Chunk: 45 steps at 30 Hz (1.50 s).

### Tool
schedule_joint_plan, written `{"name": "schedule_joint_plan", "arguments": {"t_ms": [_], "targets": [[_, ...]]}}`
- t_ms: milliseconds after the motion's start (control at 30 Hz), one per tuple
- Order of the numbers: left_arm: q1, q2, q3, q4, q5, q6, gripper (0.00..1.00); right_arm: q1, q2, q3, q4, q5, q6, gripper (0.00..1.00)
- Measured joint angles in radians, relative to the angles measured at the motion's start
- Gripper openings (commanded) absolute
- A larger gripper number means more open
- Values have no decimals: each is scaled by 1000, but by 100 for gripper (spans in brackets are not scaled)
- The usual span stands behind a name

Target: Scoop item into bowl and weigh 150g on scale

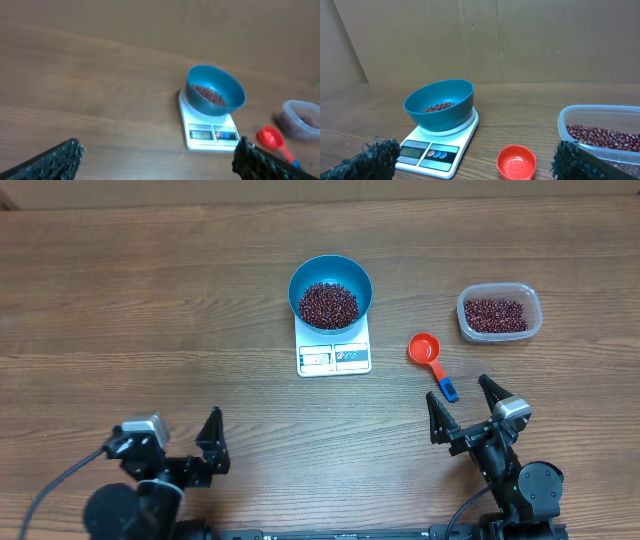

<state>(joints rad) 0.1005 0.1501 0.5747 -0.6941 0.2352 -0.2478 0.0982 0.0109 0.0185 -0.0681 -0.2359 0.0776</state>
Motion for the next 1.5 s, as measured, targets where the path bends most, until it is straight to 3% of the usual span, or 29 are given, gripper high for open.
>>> {"name": "schedule_joint_plan", "arguments": {"t_ms": [200, 433, 633, 1500], "targets": [[-15, -131, -275, 269, 93, -43, 100, 0, 0, 0, 0, 0, 0, 100], [-49, -133, -441, 388, 158, -63, 100, 0, 0, 0, 0, 0, 0, 100], [-91, -134, -508, 505, 125, -87, 100, 0, 0, 0, 0, 0, 0, 100], [-140, -134, -516, 524, 90, -88, 100, 0, 0, 0, 1, 0, 0, 100]]}}
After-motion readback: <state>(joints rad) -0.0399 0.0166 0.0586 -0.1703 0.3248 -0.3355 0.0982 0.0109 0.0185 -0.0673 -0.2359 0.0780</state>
